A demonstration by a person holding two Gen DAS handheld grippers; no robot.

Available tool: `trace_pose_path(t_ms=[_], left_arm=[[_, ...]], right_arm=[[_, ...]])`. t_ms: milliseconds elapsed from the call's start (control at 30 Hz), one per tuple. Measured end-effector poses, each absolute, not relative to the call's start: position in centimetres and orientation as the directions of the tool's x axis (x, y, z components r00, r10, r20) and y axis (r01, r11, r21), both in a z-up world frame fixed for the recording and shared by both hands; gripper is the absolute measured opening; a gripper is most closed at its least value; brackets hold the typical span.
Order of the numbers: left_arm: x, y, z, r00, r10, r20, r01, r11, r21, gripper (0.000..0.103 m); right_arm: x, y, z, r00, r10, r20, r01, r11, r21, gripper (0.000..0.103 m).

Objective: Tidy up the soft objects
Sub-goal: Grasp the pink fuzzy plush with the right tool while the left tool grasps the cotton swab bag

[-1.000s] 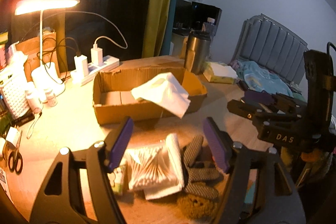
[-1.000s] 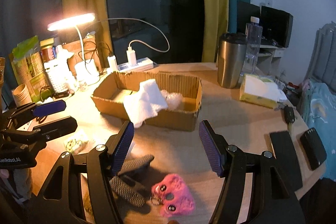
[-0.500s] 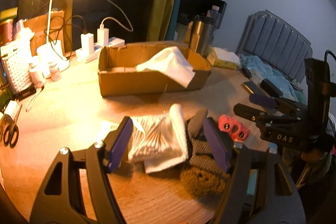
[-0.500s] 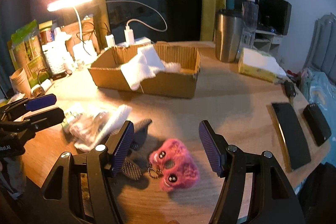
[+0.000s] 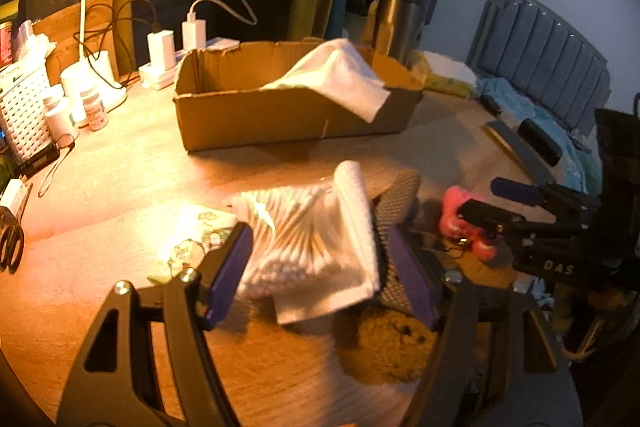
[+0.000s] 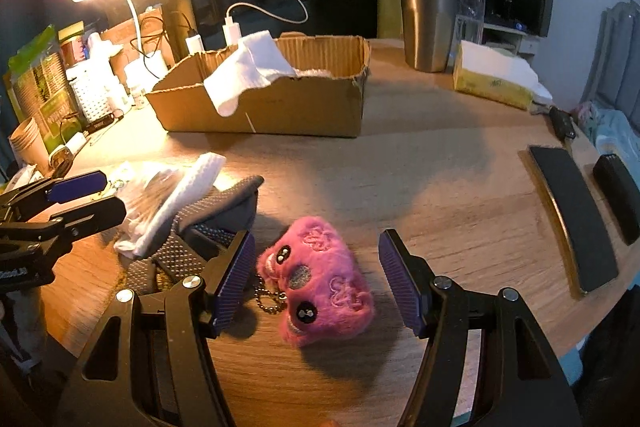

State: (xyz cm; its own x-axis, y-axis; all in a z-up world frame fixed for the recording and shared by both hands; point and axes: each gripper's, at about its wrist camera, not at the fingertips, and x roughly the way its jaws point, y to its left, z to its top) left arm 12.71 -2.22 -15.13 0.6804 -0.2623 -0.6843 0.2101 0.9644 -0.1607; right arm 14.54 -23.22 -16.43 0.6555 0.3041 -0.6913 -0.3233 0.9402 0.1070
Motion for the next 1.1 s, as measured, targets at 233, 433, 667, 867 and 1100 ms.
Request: trace_pose_path(t_ms=[233,433,667,867,1100], left_arm=[[14.8,-1.3,-16.9,0.647,-0.215,-0.732,0.139,0.977,-0.164,0.071],[15.9,-2.1,-17.9,0.628,-0.211,-0.749,0.145,0.977,-0.154,0.071],[16.2,-2.1,-18.3,0.634,-0.218,-0.742,0.152,0.976,-0.157,0.057],[16.2,-1.6,-18.2,0.633,-0.233,-0.738,0.156,0.972,-0.173,0.045],[15.7,-1.1,-17.3,0.635,-0.28,-0.72,0.173,0.96,-0.22,0.042]], right_arm=[[15.5,-23.8,-17.8,0.627,0.317,-0.711,-0.325,0.937,0.131,0.068],[15.9,-23.1,-18.6,0.604,0.338,-0.722,-0.347,0.927,0.144,0.068],[16.2,-23.8,-18.5,0.608,0.347,-0.714,-0.343,0.926,0.158,0.05],[16.3,-24.2,-17.7,0.627,0.339,-0.702,-0.34,0.929,0.144,0.037],[16.1,-23.9,-16.5,0.647,0.339,-0.683,-0.352,0.927,0.127,0.036]])
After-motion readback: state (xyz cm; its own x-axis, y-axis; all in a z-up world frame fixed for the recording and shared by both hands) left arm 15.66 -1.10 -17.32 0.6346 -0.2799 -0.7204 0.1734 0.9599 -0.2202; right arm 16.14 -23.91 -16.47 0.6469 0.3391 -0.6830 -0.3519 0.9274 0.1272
